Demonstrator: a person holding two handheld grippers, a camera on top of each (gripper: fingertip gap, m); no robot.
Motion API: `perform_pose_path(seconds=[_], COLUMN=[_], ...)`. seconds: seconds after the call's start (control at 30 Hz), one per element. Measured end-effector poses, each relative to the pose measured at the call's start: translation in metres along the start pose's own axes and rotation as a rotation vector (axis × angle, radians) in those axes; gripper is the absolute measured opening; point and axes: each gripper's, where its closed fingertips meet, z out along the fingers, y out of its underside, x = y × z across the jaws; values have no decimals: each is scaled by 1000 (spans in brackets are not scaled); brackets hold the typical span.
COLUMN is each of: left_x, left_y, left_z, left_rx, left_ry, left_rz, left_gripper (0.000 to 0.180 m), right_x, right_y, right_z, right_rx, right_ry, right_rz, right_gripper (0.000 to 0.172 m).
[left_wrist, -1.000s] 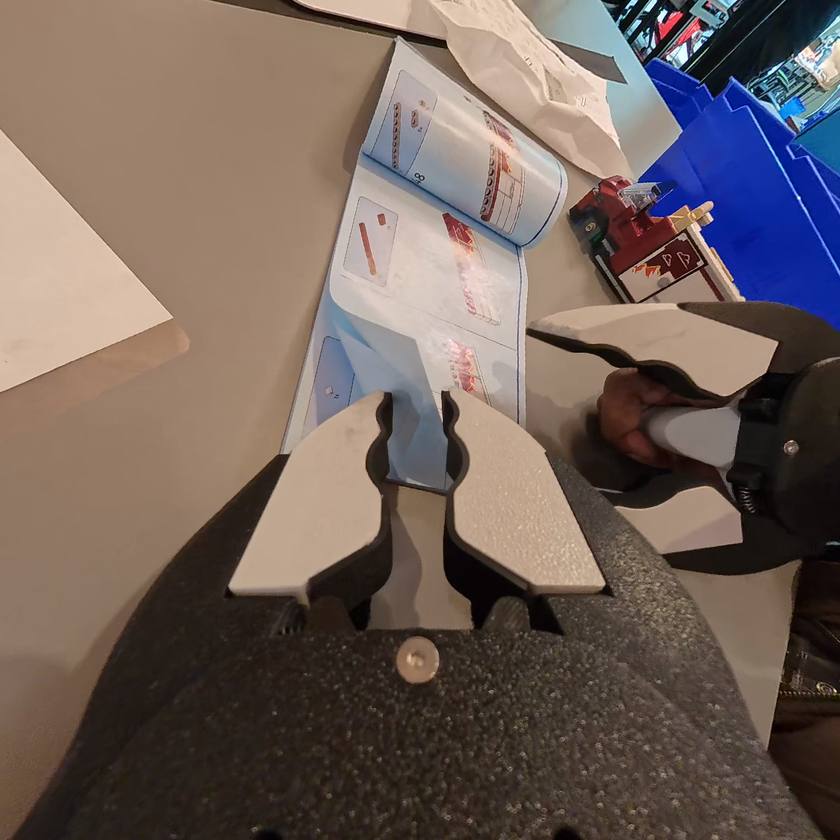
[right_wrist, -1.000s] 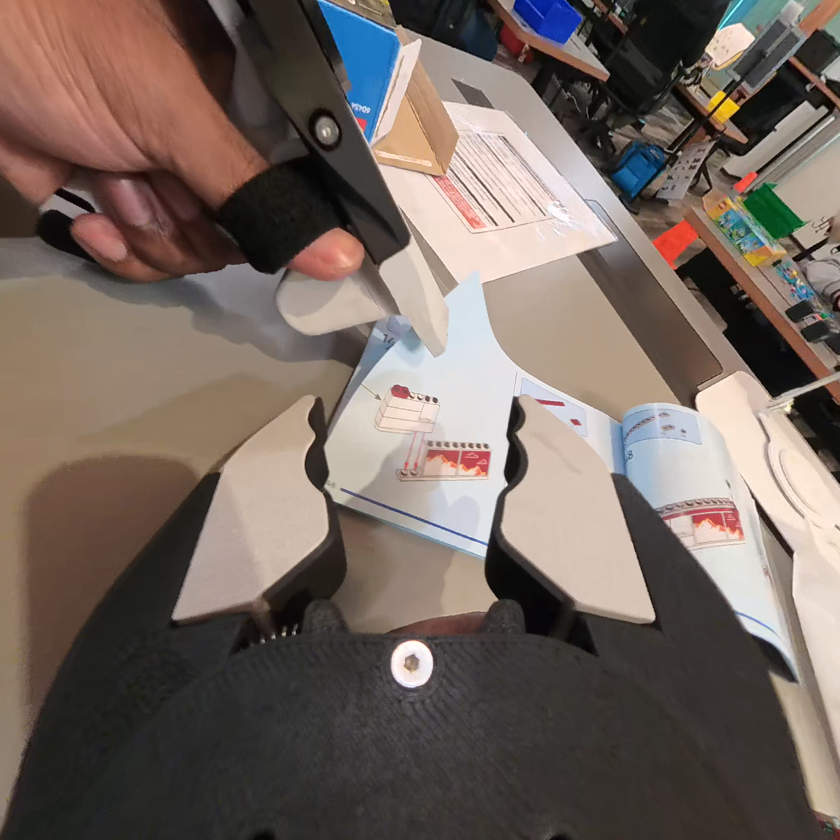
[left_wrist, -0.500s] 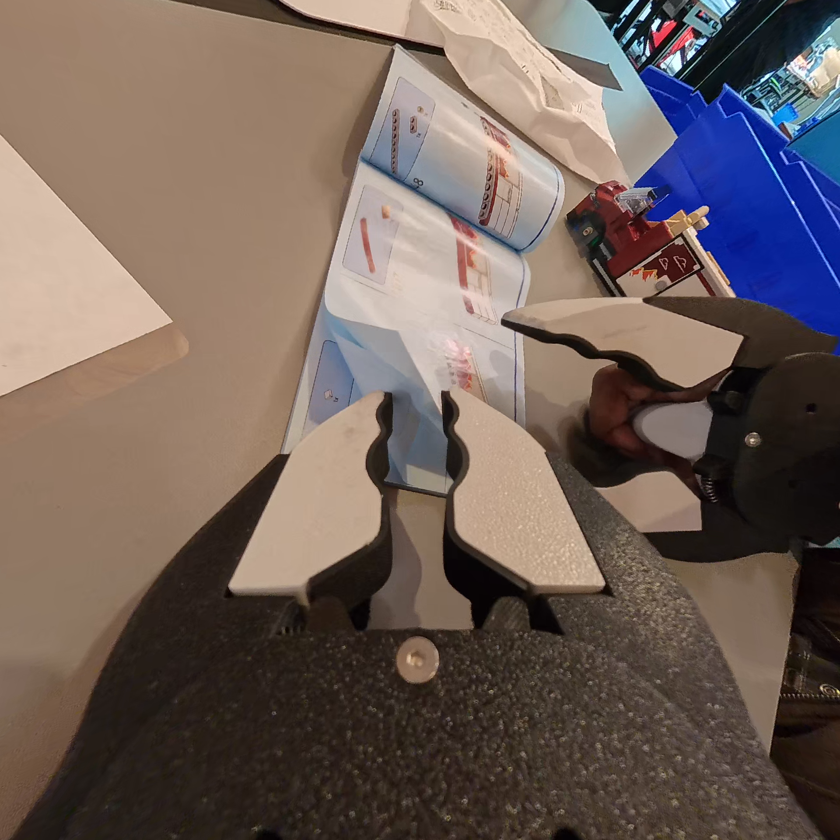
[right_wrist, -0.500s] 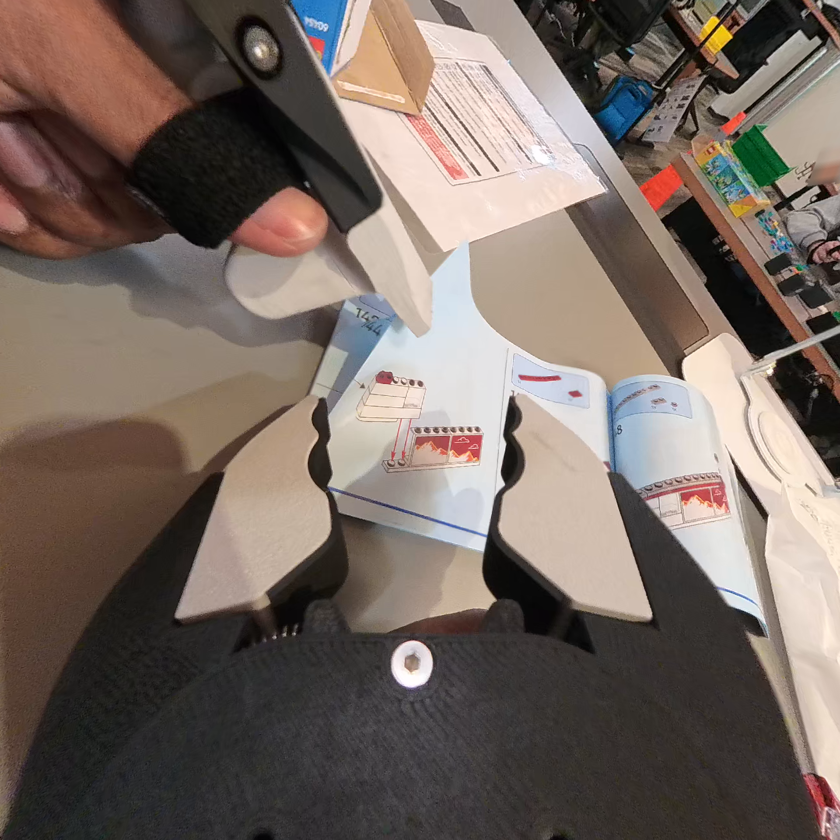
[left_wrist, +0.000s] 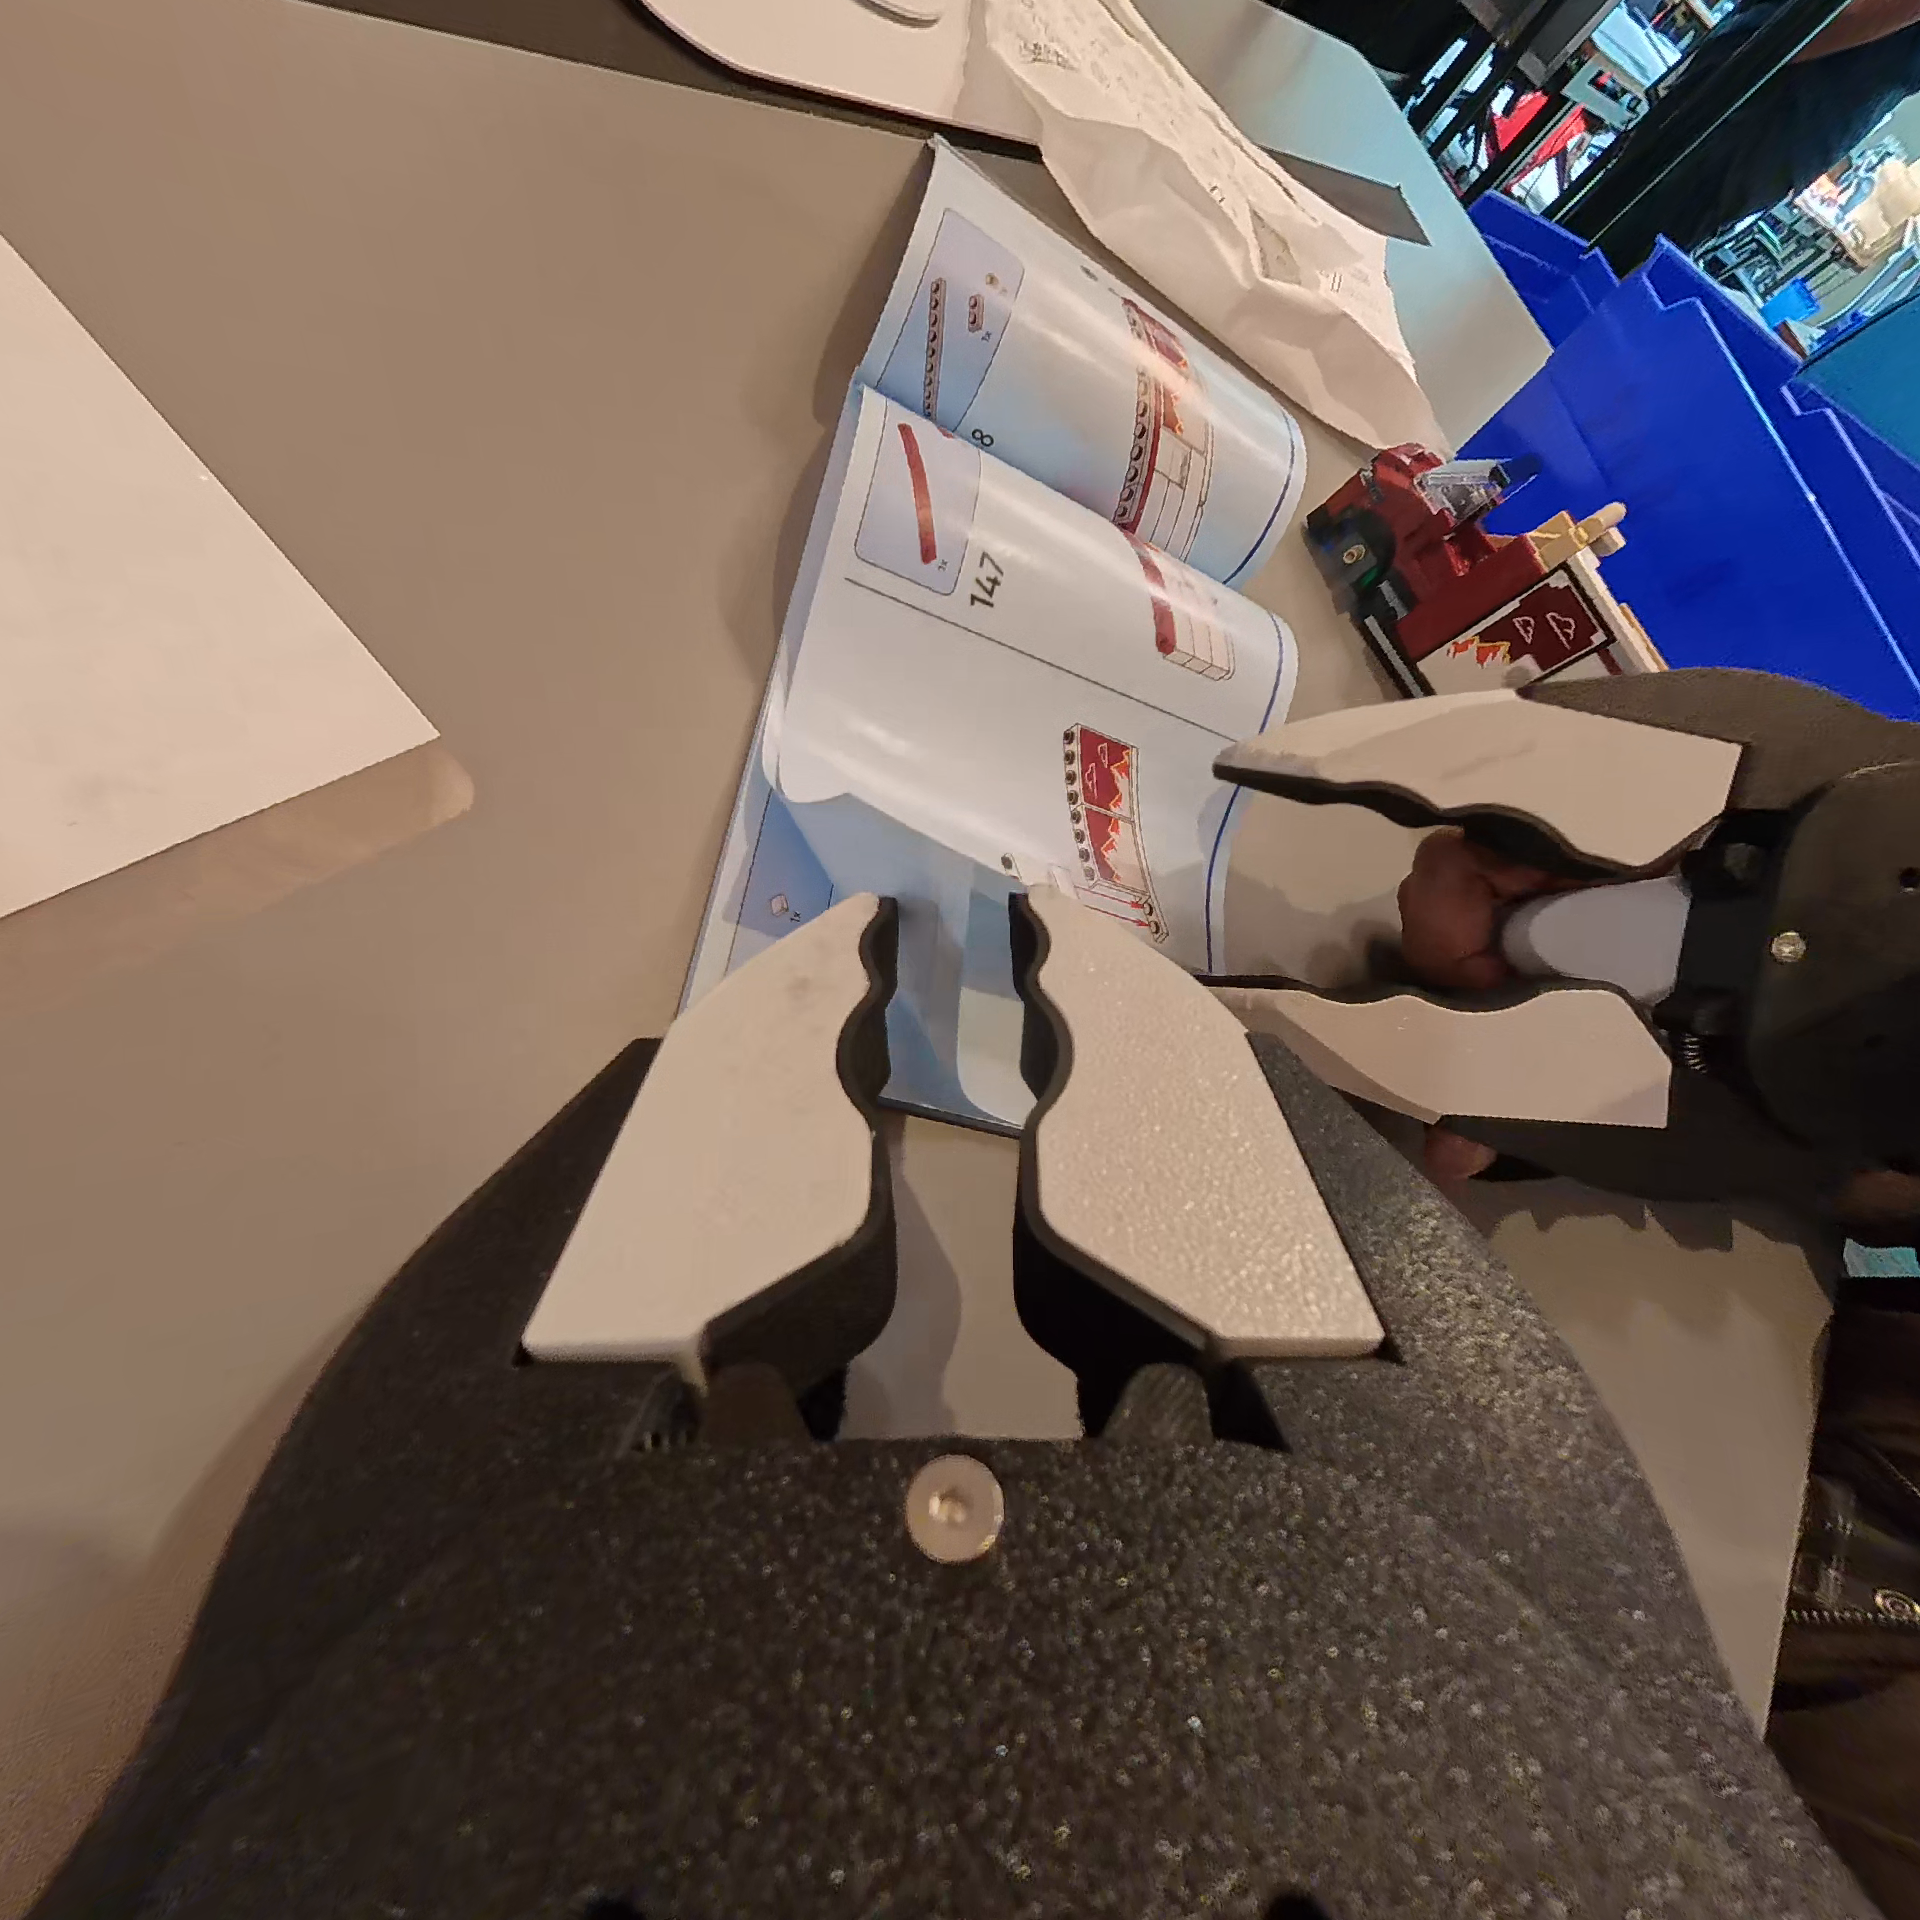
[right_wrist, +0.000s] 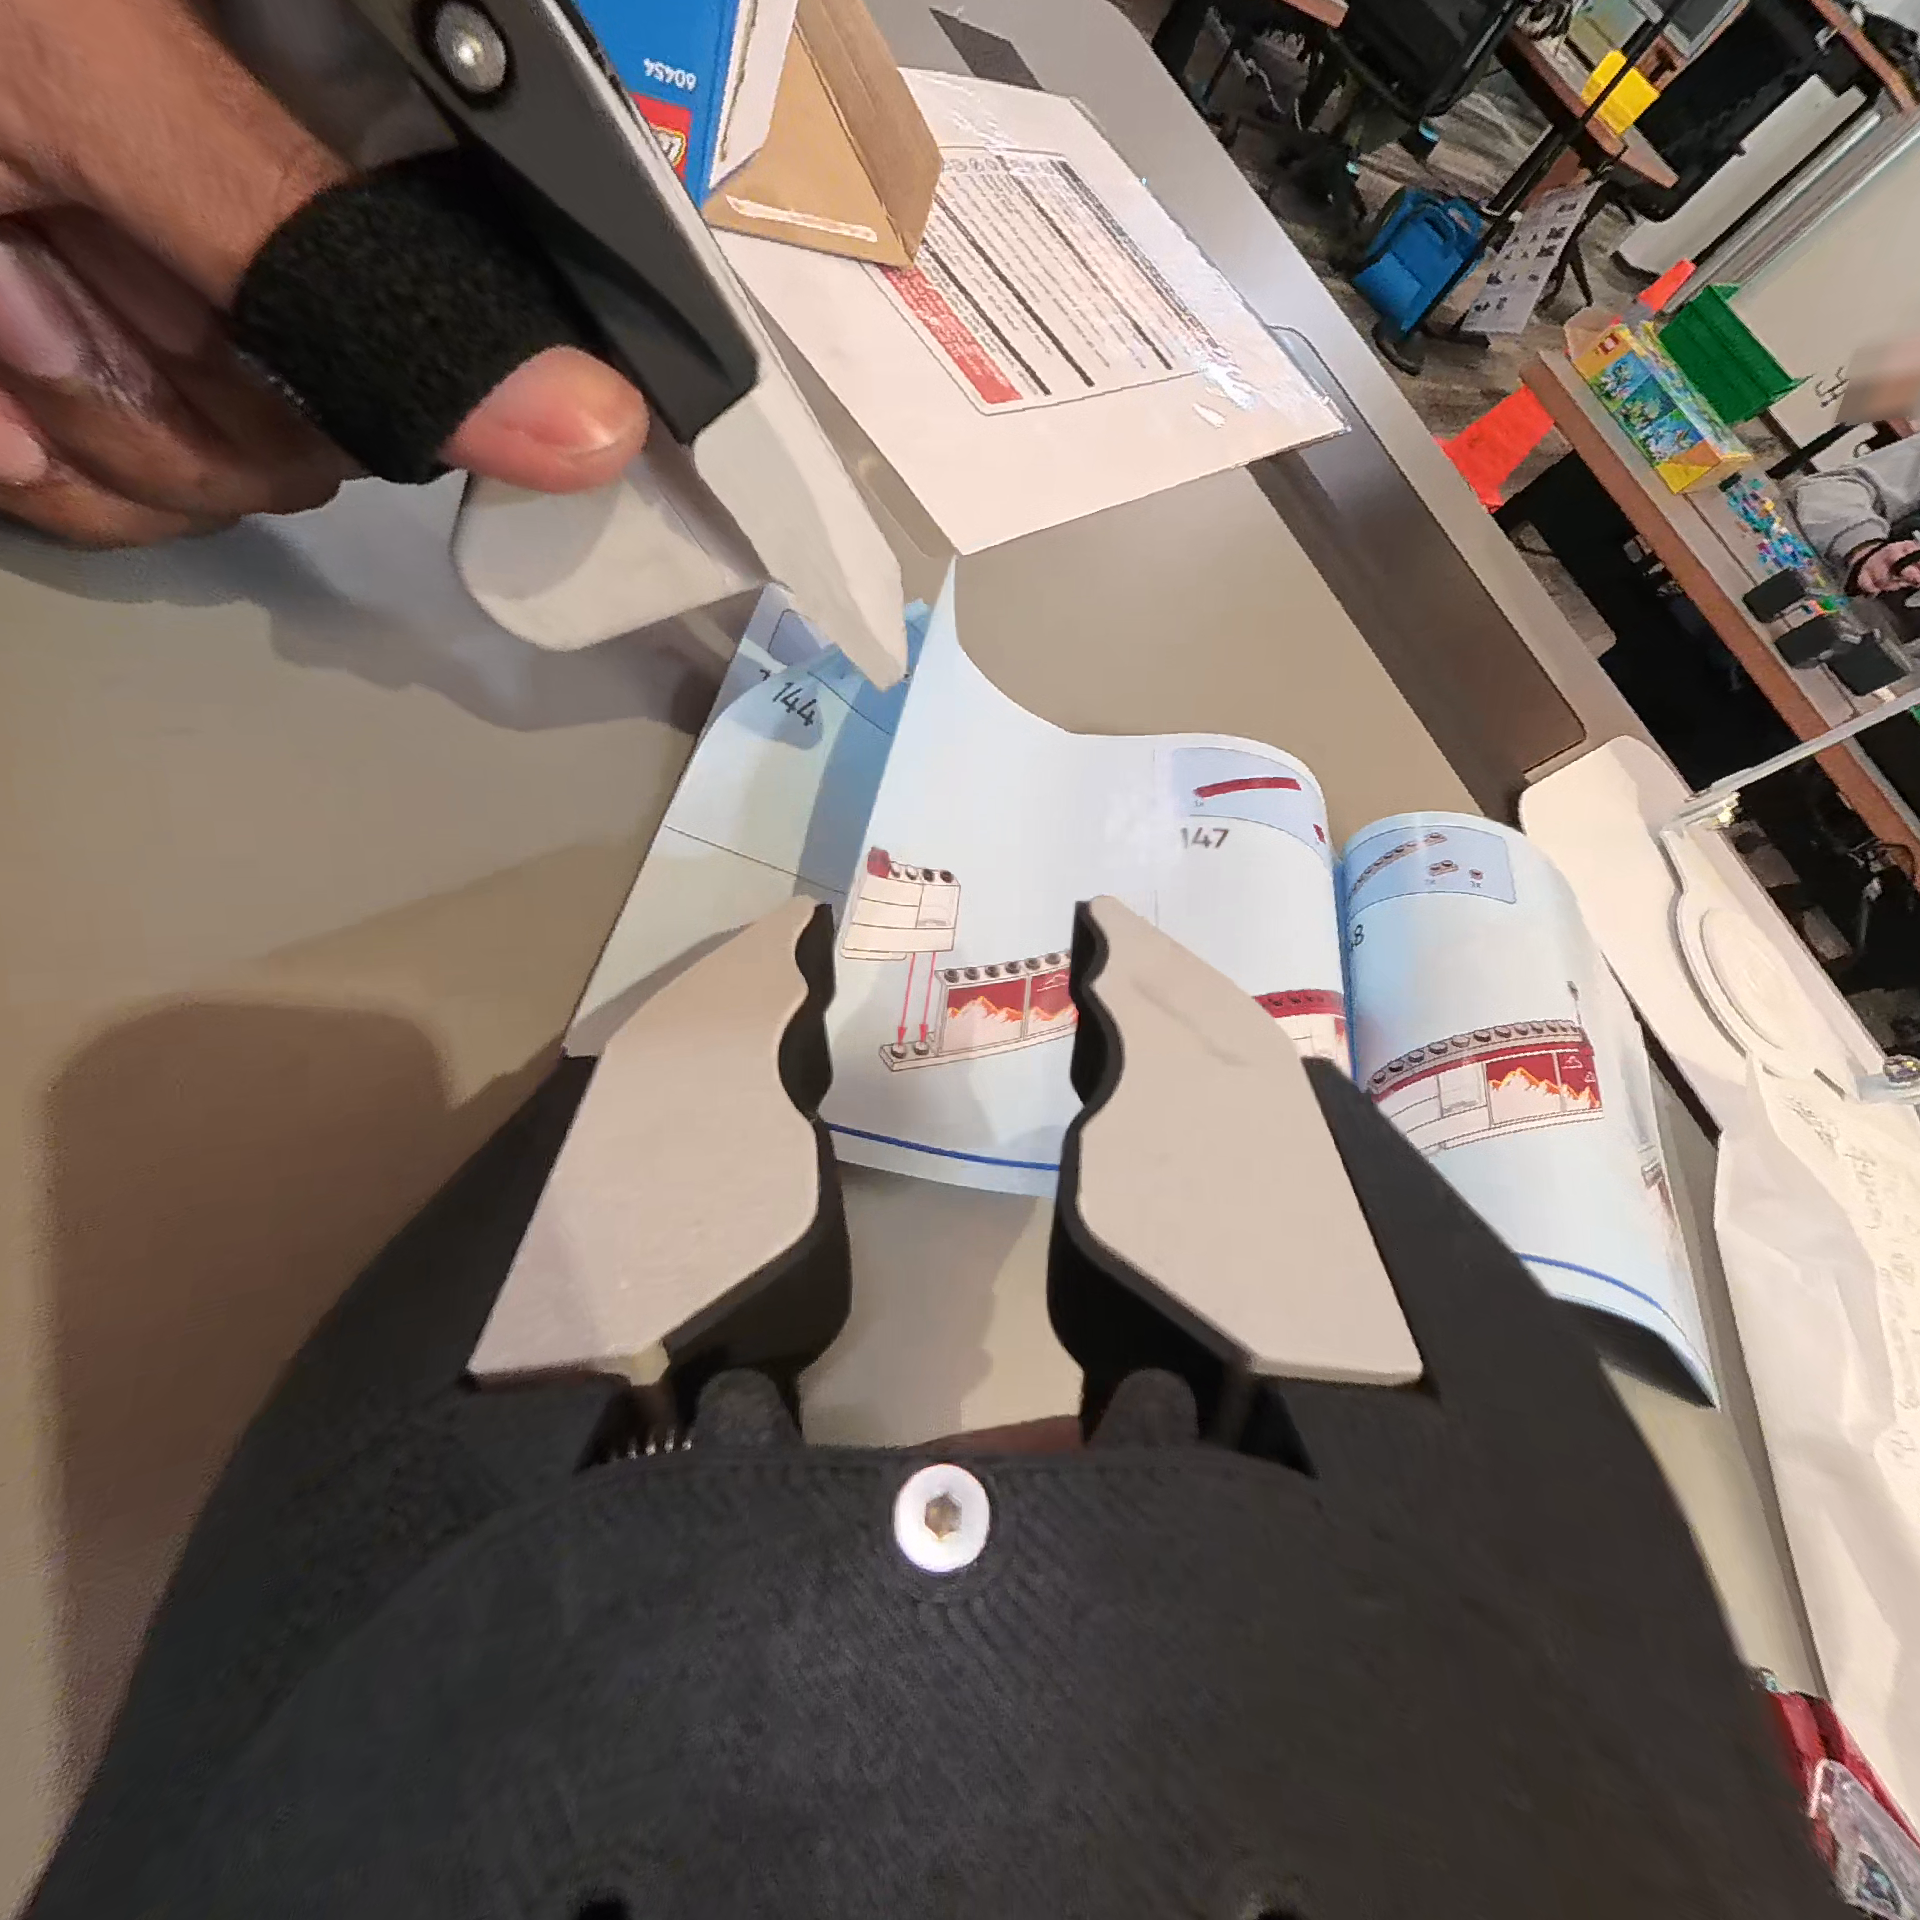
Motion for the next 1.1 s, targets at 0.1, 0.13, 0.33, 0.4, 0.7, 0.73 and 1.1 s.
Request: perform_pose_path(seconds=[0.1, 0.13, 0.33, 0.4, 0.7, 0.73, 1.1], left_x=[0, 0, -1, -2, -18, -19, -5], left_y=[-1, -1, -8, -10, -22, -22, -4], left_z=[0, 0, -4, -6, -20, -20, 5], left_rx=[4, 7, 47, 63, 106, 96, -30], left_ry=[1, 1, 3, 3, -153, -184, -202], left_rz=[0, 0, 8, 10, 121, 157, 373], left_gripper=[21, 21, 22, 22, 31, 31, 31], right_x=[-4, -5, -7, -5, 30, 34, 95], right_y=[2, 2, 3, 2, -11, -12, -18], right_z=[0, 0, -3, -5, -17, -19, -41], right_rx=[-8, -11, -14, -17, 20, 23, 1], right_ry=[-21, -25, -50, -47, 35, 46, 117], right_rz=[-6, -9, -16, -10, 27, 33, 104], right_gripper=[35, 32, 0, 0, 0, 0, 0])
